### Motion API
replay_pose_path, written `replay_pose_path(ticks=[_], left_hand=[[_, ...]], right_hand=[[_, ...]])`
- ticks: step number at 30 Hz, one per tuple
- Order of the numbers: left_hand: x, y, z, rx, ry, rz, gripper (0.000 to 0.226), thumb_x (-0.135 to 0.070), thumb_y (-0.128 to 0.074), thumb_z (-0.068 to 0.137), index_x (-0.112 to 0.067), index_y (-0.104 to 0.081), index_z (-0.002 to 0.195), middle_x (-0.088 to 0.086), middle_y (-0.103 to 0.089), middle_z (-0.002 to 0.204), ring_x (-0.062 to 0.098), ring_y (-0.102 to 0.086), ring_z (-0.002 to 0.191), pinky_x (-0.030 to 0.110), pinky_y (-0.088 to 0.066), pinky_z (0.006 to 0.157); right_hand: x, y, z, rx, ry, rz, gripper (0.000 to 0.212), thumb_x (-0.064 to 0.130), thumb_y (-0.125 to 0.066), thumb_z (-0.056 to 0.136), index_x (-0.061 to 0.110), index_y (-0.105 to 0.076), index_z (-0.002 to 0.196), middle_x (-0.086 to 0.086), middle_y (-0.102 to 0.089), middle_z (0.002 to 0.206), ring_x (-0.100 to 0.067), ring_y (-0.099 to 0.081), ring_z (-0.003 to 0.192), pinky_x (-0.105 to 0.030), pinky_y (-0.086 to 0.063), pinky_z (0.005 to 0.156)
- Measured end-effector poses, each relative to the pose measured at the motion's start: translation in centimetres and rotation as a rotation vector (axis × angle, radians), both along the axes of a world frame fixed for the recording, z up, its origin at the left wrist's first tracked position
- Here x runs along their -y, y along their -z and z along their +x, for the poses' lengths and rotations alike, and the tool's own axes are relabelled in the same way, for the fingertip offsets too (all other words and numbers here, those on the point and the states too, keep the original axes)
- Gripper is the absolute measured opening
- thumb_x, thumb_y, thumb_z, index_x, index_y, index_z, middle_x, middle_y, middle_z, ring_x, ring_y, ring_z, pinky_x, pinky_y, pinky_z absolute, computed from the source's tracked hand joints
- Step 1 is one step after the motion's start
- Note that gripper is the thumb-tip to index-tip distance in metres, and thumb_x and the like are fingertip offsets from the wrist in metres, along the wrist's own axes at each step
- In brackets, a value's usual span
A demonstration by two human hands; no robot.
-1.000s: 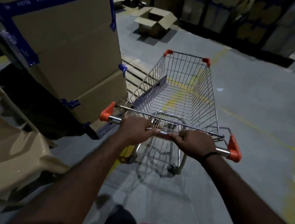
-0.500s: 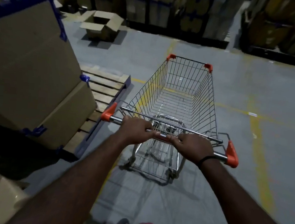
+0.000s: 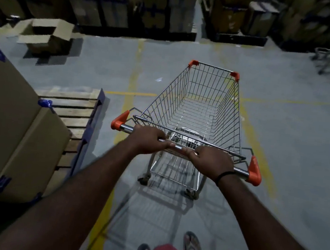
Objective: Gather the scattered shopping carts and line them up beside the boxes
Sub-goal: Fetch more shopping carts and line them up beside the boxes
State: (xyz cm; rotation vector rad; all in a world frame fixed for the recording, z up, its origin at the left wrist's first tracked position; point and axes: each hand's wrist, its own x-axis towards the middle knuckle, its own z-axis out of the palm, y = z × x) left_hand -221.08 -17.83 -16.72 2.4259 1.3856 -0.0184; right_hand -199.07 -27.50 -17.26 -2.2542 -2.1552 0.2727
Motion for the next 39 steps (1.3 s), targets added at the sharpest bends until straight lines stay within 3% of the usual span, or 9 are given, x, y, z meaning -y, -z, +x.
replay_pose_path(ticks=[7, 11, 15, 17, 19, 21, 23, 34, 39], left_hand=[[-0.2, -0.3, 2.1, -0.154, 0.122, 0.165, 0.081, -0.097, -0.033, 0.073, -0.021, -0.061, 0.067, -0.005, -0.059, 0.067, 0.016, -0.057, 0.069, 0.032, -0.034, 0.064], [0.0, -0.1, 4.6, -0.154, 0.206, 0.161, 0.076, -0.095, -0.033, 0.075, -0.024, -0.057, 0.064, -0.006, -0.058, 0.068, 0.015, -0.056, 0.07, 0.032, -0.034, 0.066], [0.5, -0.1, 7.4, -0.122, 0.265, 0.127, 0.076, -0.095, -0.031, 0.075, -0.027, -0.065, 0.073, -0.008, -0.06, 0.072, 0.011, -0.053, 0.072, 0.038, -0.035, 0.078], [0.9, -0.1, 8.9, -0.122, 0.298, 0.13, 0.079, -0.095, -0.028, 0.075, -0.026, -0.068, 0.078, -0.008, -0.061, 0.074, 0.012, -0.053, 0.074, 0.04, -0.036, 0.081], [1.2, -0.3, 10.5, -0.145, 0.334, 0.142, 0.079, -0.095, -0.027, 0.076, -0.026, -0.066, 0.078, -0.009, -0.061, 0.075, 0.014, -0.055, 0.077, 0.041, -0.035, 0.082], [1.4, -0.4, 12.1, -0.178, 0.361, 0.123, 0.075, -0.094, -0.026, 0.077, -0.027, -0.062, 0.077, -0.008, -0.061, 0.077, 0.016, -0.056, 0.08, 0.043, -0.037, 0.088], [1.6, -0.6, 14.1, -0.206, 0.388, 0.105, 0.073, -0.094, -0.027, 0.078, -0.028, -0.059, 0.078, -0.007, -0.061, 0.078, 0.017, -0.056, 0.081, 0.041, -0.038, 0.088], [0.3, -1.5, 26.5, -0.277, 0.515, -0.012, 0.081, -0.093, -0.029, 0.079, -0.023, -0.069, 0.085, -0.003, -0.066, 0.078, 0.015, -0.063, 0.078, 0.031, -0.048, 0.076], [-0.6, -1.5, 32.2, -0.235, 0.544, -0.054, 0.08, -0.091, -0.036, 0.079, -0.02, -0.072, 0.085, 0.0, -0.068, 0.079, 0.014, -0.064, 0.076, 0.026, -0.043, 0.063]], right_hand=[[3.3, -0.1, 1.6, -0.018, 0.107, -0.019, 0.063, 0.08, -0.019, 0.091, 0.03, -0.054, 0.079, 0.006, -0.058, 0.077, -0.022, -0.062, 0.082, -0.033, -0.046, 0.069], [4.8, -0.1, 3.4, -0.034, 0.197, -0.047, 0.074, 0.087, -0.015, 0.084, 0.026, -0.056, 0.074, 0.006, -0.059, 0.074, -0.021, -0.061, 0.077, -0.031, -0.043, 0.064], [6.4, -0.2, 5.5, -0.059, 0.308, -0.051, 0.08, 0.095, -0.012, 0.074, 0.026, -0.052, 0.071, 0.006, -0.059, 0.072, -0.017, -0.06, 0.071, -0.03, -0.047, 0.063], [7.0, -0.2, 6.6, -0.092, 0.365, -0.031, 0.082, 0.097, -0.017, 0.072, 0.026, -0.056, 0.082, 0.007, -0.061, 0.08, -0.016, -0.06, 0.074, -0.033, -0.052, 0.067], [7.7, -0.1, 7.9, -0.123, 0.414, -0.02, 0.084, 0.097, -0.025, 0.073, 0.029, -0.059, 0.108, 0.004, -0.06, 0.106, -0.02, -0.063, 0.091, -0.037, -0.054, 0.077], [8.2, 0.0, 9.0, -0.156, 0.453, -0.028, 0.088, 0.095, -0.03, 0.074, 0.032, -0.051, 0.132, 0.0, -0.051, 0.129, -0.023, -0.061, 0.11, -0.04, -0.053, 0.087], [8.7, 0.1, 10.5, -0.173, 0.479, -0.011, 0.09, 0.094, -0.033, 0.076, 0.032, -0.046, 0.14, -0.001, -0.046, 0.137, -0.023, -0.057, 0.118, -0.04, -0.051, 0.091], [9.5, 0.4, 20.9, -0.101, 0.545, 0.008, 0.086, 0.092, -0.027, 0.08, 0.03, -0.059, 0.13, 0.0, -0.054, 0.134, -0.023, -0.05, 0.125, -0.044, -0.047, 0.096], [9.6, 0.0, 26.3, -0.087, 0.549, 0.01, 0.088, 0.094, -0.023, 0.078, 0.031, -0.063, 0.124, 0.002, -0.056, 0.129, -0.022, -0.053, 0.121, -0.042, -0.048, 0.094]])
